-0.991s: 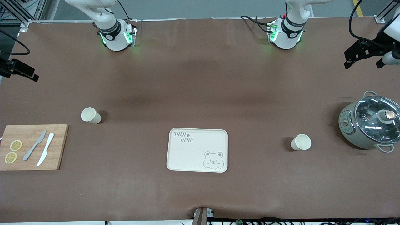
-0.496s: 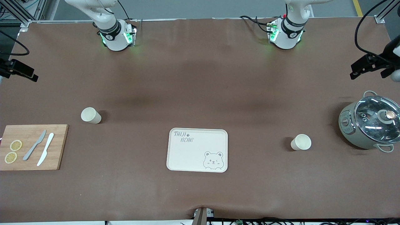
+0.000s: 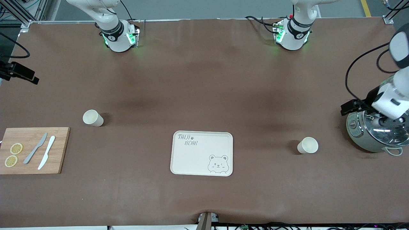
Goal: Place white IKEA cup upright on tray with both arms
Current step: 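Lower the left gripper around the white cup and close it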
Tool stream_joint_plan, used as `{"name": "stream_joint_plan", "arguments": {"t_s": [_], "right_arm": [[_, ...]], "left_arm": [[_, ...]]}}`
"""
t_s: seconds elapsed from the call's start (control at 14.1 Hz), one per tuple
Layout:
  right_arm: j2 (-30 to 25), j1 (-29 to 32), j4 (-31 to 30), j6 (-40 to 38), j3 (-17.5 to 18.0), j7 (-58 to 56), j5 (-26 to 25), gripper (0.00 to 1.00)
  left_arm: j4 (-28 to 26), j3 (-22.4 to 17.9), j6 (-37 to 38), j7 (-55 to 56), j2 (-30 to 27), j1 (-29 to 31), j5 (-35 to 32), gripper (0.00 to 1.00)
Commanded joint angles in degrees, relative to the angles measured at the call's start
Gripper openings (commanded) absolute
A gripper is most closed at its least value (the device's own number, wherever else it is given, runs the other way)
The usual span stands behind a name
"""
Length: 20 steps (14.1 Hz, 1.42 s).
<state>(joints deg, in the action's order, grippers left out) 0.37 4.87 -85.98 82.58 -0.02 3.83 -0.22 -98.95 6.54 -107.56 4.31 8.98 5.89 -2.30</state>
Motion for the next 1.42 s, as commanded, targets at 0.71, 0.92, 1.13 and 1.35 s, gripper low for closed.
{"name": "stream_joint_plan", "arguments": {"t_s": [0.71,0.92,1.13,1.35], "right_arm": [[0.9,0.8,0.7,-0.1,0.6,0.3,-0.6,1.0],[1.2,0.6,0.9,0.4,0.6,0.3,-0.8,1.0],[2.3,0.8,1.4,0.5,0.6,0.2,-0.9,1.0],[2.5,0.8,1.7,0.6,0.6,0.0,-1.0,1.0]], "left_arm": [[-7.0,0.5,-27.6,1.8,14.9,0.1,-0.3,0.91],[-6.8,0.4,-28.7,1.7,18.2,0.4,-0.6,0.79],[-5.6,0.3,-31.7,1.2,20.9,1.1,-0.7,0.78],[-5.3,0.3,-31.6,0.7,21.7,1.1,-0.7,0.74]]}}
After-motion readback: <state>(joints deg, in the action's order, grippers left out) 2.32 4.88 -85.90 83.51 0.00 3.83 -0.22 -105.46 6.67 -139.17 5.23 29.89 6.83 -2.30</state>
